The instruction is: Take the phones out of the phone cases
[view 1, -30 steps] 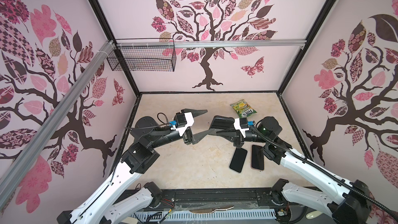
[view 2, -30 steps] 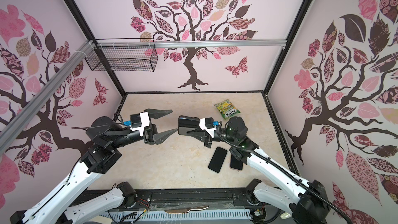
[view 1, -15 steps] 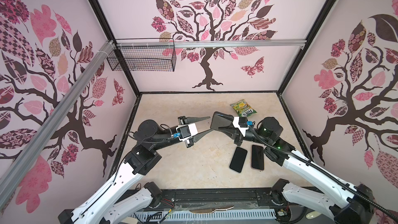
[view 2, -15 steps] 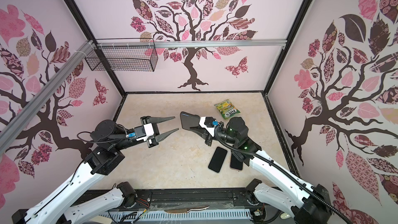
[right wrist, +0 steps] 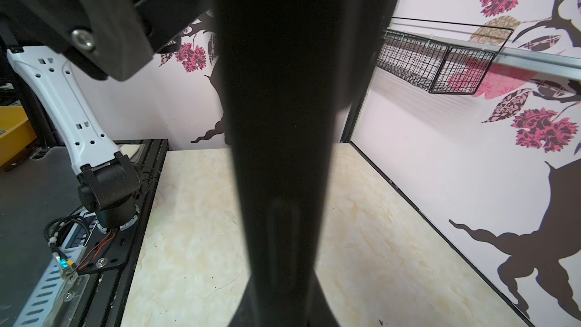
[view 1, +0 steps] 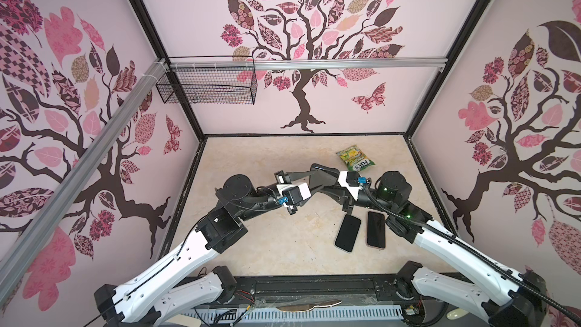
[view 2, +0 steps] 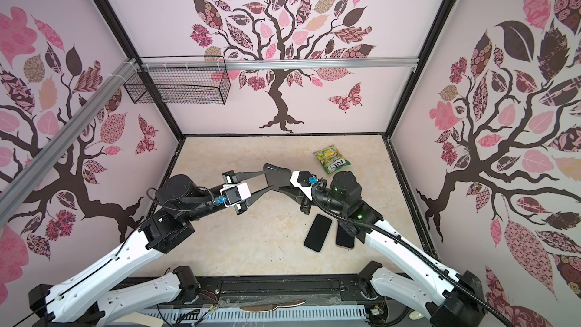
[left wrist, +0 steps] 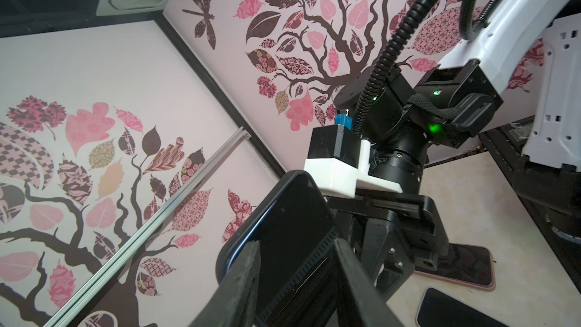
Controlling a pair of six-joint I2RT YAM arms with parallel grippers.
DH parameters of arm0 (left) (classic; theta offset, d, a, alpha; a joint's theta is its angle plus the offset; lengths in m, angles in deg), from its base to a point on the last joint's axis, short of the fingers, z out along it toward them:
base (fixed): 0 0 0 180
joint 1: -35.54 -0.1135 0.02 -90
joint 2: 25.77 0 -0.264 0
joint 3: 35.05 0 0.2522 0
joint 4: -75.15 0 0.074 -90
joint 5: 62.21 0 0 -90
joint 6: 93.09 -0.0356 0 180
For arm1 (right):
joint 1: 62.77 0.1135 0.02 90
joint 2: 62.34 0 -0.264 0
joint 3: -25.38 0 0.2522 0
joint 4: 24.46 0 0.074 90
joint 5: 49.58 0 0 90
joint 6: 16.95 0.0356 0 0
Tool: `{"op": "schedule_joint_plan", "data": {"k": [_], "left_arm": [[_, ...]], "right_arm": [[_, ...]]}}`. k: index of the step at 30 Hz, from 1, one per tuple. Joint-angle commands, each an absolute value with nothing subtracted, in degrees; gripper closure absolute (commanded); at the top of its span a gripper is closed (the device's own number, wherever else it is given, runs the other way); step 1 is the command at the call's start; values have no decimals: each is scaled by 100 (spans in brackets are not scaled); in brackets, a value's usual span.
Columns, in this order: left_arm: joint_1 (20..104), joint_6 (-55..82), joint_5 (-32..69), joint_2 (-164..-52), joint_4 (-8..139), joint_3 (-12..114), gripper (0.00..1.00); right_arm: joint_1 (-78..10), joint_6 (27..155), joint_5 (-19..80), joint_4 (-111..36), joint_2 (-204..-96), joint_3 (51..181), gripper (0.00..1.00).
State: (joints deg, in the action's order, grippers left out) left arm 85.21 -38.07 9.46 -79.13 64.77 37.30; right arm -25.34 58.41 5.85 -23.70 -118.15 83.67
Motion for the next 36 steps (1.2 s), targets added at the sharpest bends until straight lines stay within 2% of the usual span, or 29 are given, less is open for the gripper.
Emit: {"op": "schedule_joint_plan", "data": {"k": [1, 36], "left_arm": [[8545, -3875, 1184, -7839, 6689, 3716, 59], [8542, -3745, 1074, -7897, 6526, 3653, 58]], "right_arm": [[-2509, 5802, 613, -2083, -11584, 8634, 100], [-2515, 6072, 268, -2075, -11656, 8732, 100]]}}
